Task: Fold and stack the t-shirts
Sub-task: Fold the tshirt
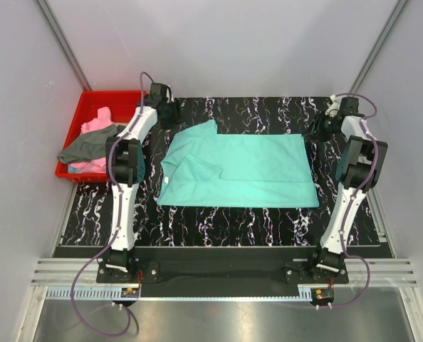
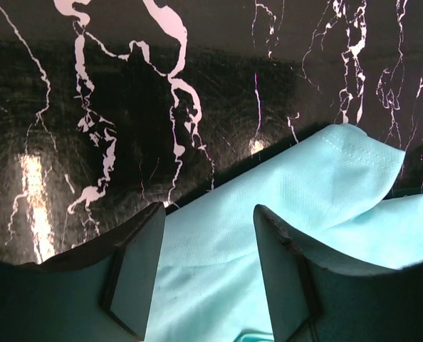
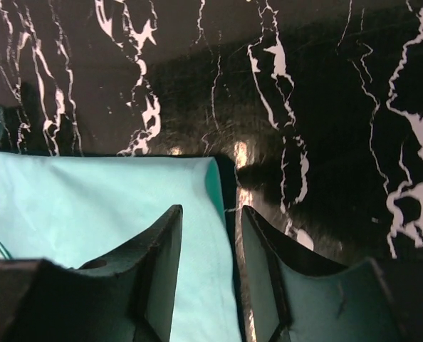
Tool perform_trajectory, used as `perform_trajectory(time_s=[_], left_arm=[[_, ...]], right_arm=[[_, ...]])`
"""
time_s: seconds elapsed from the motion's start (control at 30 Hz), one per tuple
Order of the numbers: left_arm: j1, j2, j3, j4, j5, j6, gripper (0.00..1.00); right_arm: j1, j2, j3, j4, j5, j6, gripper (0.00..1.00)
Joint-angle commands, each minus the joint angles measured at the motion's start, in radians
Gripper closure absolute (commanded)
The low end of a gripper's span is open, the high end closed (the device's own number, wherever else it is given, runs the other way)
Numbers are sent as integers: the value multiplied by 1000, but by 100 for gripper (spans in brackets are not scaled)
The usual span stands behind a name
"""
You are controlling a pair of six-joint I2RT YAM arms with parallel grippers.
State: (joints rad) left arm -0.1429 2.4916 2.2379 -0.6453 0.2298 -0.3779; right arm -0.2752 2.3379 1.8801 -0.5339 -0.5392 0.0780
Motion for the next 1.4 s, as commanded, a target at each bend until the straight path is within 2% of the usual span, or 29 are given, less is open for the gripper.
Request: perform_trajectory(time_s=[0.0,0.17,0.27,0.37,0.6,0.67,0.7,0.73,0.8,0.87,1.07,1.2,1.3,1.37], left_arm=[[6,10,32,84,55,0,42],[6,38,11,139,152,-7,43],[6,46,-3,163,173,-13,44],[6,47,-20,203,219,-27,50],[5,49,-55,257,282,-47,62],[5,49,-61,297,330,-71,76],[5,50,-60,297,330,-72,76],[5,50,-60,315,350,-88,87],[5,47,-55,334,364,-110,100],[5,41,-51,354,368,-142,100],[6,-32,-38,377,316,-174,100],[5,-85,-40,325,235,-104,100],[6,-97,-52,213,86,8,78],[6,-99,-72,173,11,37,72]], right_arm=[[-1,60,94,-54,-57,-66,54],[-1,126,154,-70,-114,-107,52],[-1,187,262,-132,-128,-95,50],[1,233,333,-161,-146,-84,50],[1,248,355,-158,-168,-84,60],[1,248,343,-126,-189,-44,67],[1,248,343,-126,-197,-38,67],[1,251,343,-117,-202,-34,70],[2,247,341,-106,-200,-24,85],[1,242,341,-84,-185,-12,100],[1,183,312,-20,-140,-11,100],[2,152,287,12,-145,0,100],[1,150,280,14,-160,11,100],[1,141,258,21,-165,11,100]])
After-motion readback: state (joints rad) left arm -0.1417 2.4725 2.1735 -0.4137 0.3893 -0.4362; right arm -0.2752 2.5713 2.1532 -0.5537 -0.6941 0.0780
